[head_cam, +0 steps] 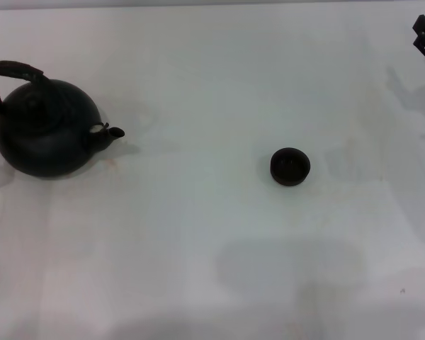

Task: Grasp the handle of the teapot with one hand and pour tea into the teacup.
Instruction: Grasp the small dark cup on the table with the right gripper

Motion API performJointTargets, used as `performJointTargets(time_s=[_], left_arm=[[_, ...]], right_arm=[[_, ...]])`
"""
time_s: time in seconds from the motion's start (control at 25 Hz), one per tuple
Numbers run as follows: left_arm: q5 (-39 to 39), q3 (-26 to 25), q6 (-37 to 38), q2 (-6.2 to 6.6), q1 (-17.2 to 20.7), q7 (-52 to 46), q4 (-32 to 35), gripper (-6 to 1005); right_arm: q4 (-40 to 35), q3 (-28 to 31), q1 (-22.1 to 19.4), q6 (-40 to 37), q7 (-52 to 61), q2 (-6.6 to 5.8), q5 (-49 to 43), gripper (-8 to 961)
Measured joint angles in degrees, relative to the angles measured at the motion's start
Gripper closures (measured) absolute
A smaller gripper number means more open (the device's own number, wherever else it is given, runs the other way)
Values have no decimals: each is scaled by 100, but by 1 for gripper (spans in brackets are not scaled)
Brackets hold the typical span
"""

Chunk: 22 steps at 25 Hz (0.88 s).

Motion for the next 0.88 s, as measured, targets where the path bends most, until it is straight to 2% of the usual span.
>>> performJointTargets(time_s=[0.52,0.68,0.88], left_arm=[[-67,0,-19,3,27,0,-15,124],[-67,0,-22,3,32,1,-13,124],[-67,0,-26,9,46,1,8,124]], right_arm=[[66,71,-45,16,574,-17,114,95],[-12,15,-59,-137,1479,-41,25,95],[-498,-162,-66,-249,2547,-64,-444,96]])
